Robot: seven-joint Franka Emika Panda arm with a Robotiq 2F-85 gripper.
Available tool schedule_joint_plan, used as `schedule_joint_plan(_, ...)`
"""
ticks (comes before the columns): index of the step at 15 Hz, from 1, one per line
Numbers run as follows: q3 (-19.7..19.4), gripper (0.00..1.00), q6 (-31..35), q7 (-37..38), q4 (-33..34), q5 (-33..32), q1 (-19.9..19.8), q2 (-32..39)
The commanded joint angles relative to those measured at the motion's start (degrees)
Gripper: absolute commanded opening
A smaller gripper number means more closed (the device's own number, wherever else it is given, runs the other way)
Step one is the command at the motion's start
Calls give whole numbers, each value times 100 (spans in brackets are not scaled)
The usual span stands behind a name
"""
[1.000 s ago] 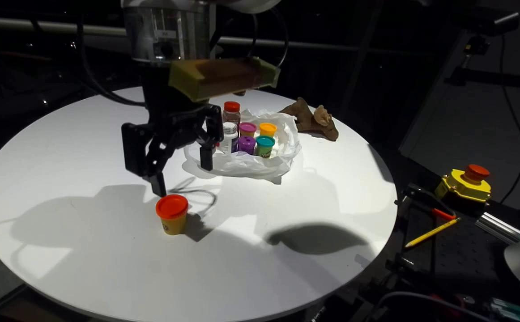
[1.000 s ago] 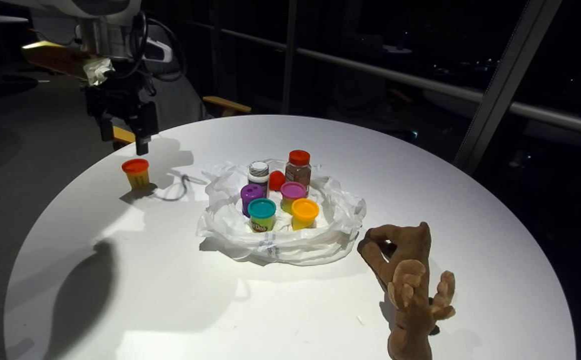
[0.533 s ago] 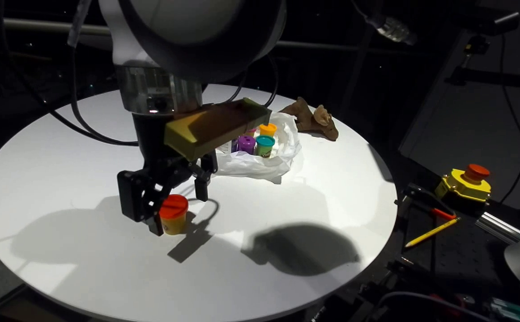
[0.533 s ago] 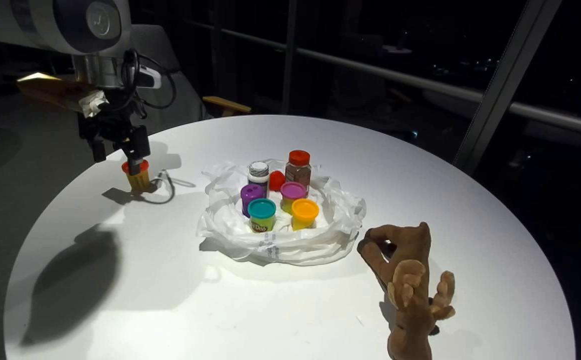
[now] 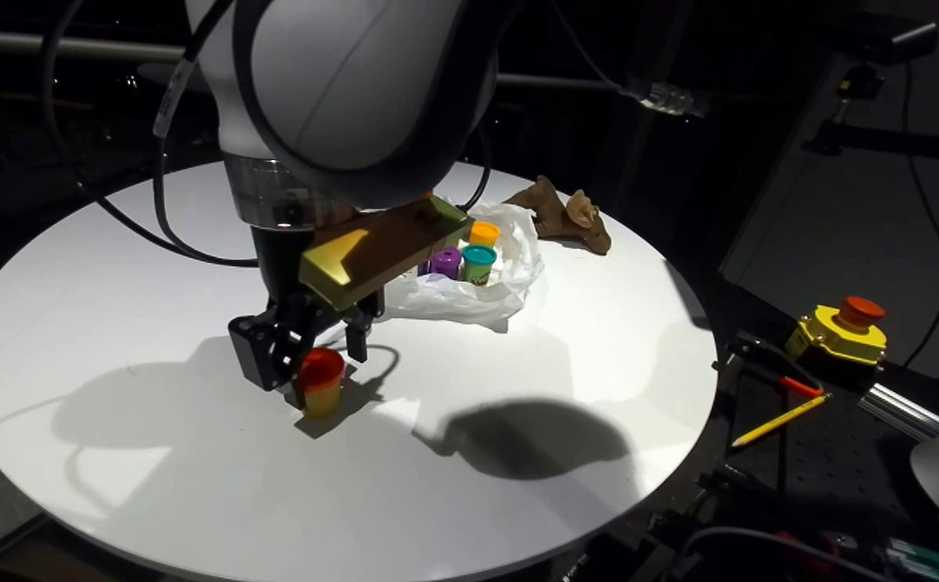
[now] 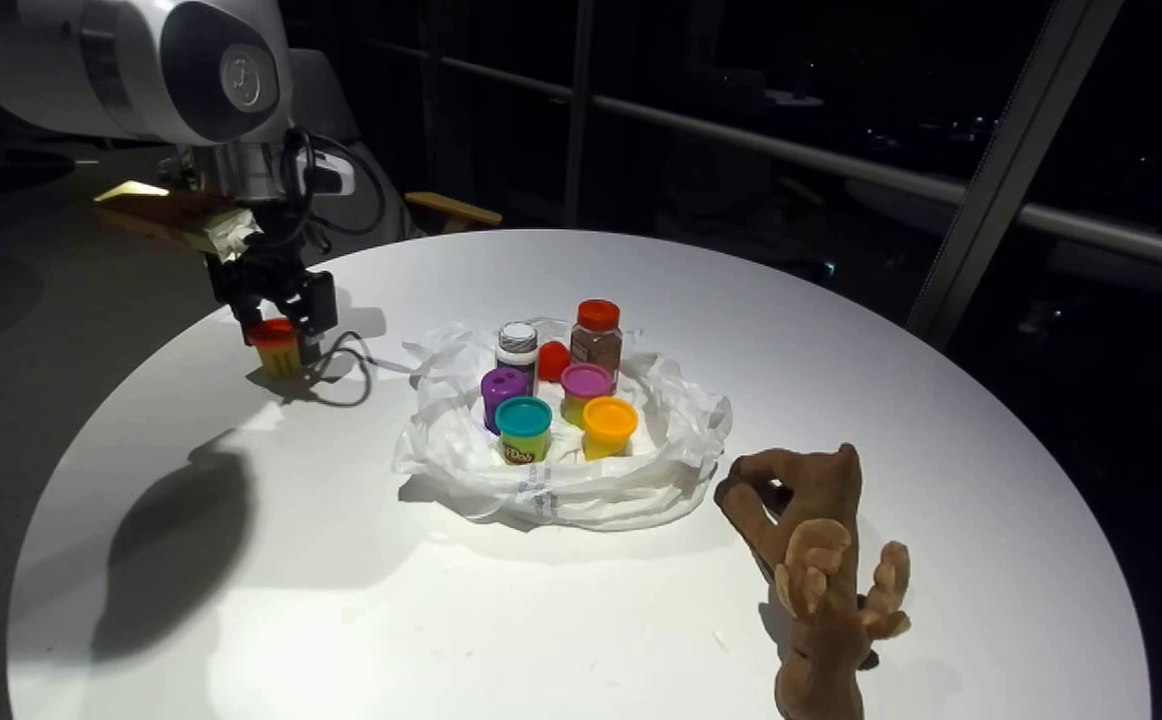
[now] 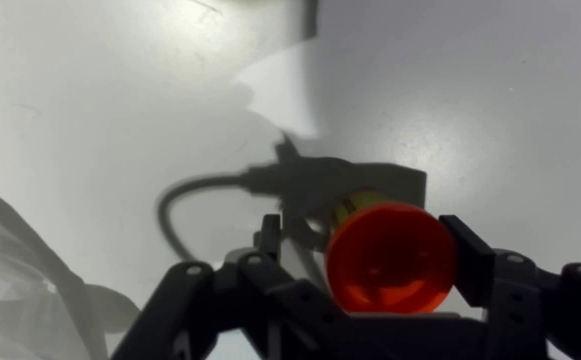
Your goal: Put the things on the table into the plastic bag
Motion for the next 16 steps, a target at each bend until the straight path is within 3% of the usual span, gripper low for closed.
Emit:
schedule_joint_plan(1, -103, 51, 55, 103, 117, -99, 55, 4)
schedule_joint_plan(4, -167, 28, 16, 132, 13, -126, 51, -179)
schedule_joint_plan(8, -485, 25, -31, 307, -307, -369, 18, -785)
schedule_joint_plan(11, -748, 25, 27, 333, -806, -553, -217, -1487)
schedule_joint_plan(16, -974, 25, 61, -1, -1707, -461, -1114, -2393)
